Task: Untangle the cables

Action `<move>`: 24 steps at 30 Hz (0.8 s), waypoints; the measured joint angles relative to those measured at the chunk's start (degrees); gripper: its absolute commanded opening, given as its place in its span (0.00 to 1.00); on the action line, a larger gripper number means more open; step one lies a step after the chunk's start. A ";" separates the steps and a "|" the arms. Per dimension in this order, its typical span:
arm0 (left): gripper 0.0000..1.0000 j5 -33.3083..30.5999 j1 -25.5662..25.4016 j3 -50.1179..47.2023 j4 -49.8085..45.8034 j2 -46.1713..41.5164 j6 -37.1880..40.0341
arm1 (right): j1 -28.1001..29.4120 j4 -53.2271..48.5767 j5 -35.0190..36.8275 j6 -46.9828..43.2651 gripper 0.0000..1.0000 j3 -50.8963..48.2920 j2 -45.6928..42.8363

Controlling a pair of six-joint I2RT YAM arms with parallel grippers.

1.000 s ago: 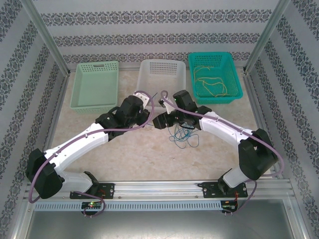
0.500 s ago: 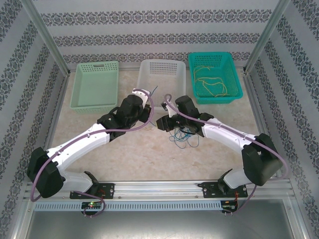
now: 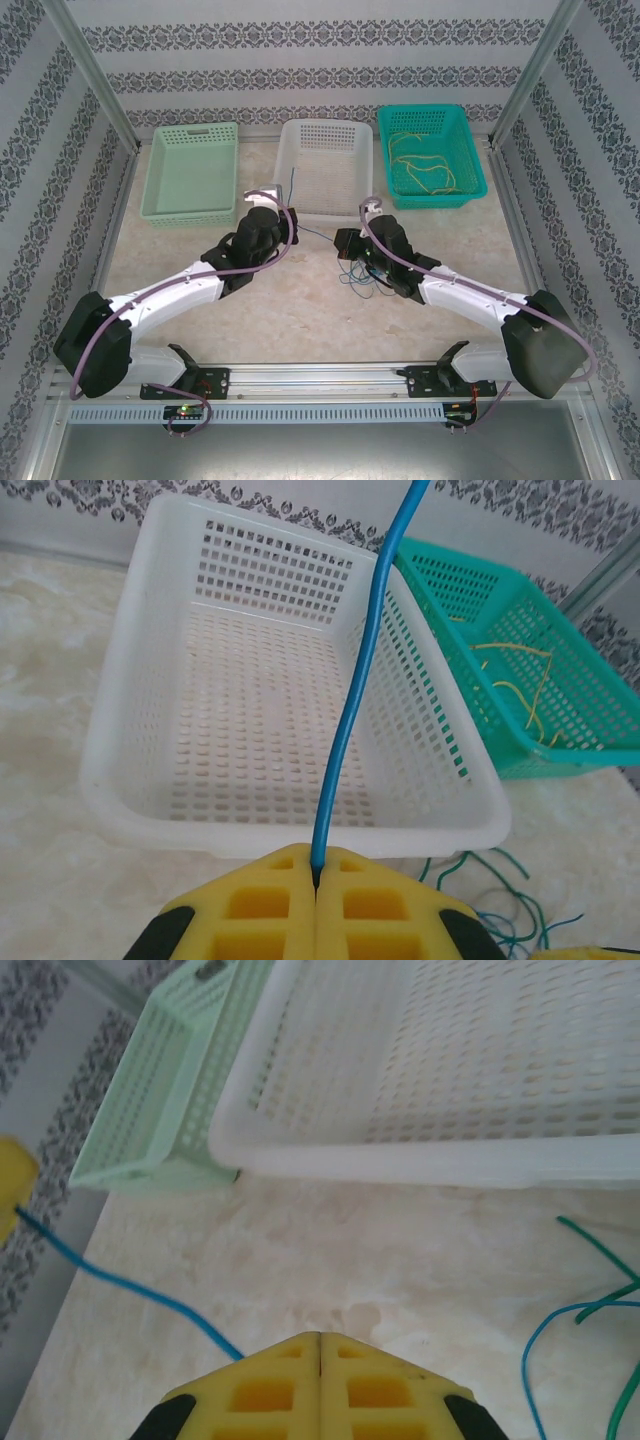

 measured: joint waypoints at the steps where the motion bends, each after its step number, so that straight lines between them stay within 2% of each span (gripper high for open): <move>1: 0.00 0.02 0.00 -0.74 1.62 0.20 -1.03 | 0.00 1.44 1.01 1.46 0.00 -0.76 0.00; 11: 0.00 0.42 0.46 -3.91 23.15 7.89 -11.26 | 0.81 16.26 8.87 14.56 0.00 -4.59 3.30; 16: 0.00 0.81 0.55 -3.91 30.05 10.69 -13.99 | 1.90 20.02 11.78 19.56 0.00 -7.08 3.56; 24: 0.00 2.86 1.62 -3.74 38.12 15.02 -18.08 | 2.54 25.11 12.68 23.54 0.01 -7.69 5.42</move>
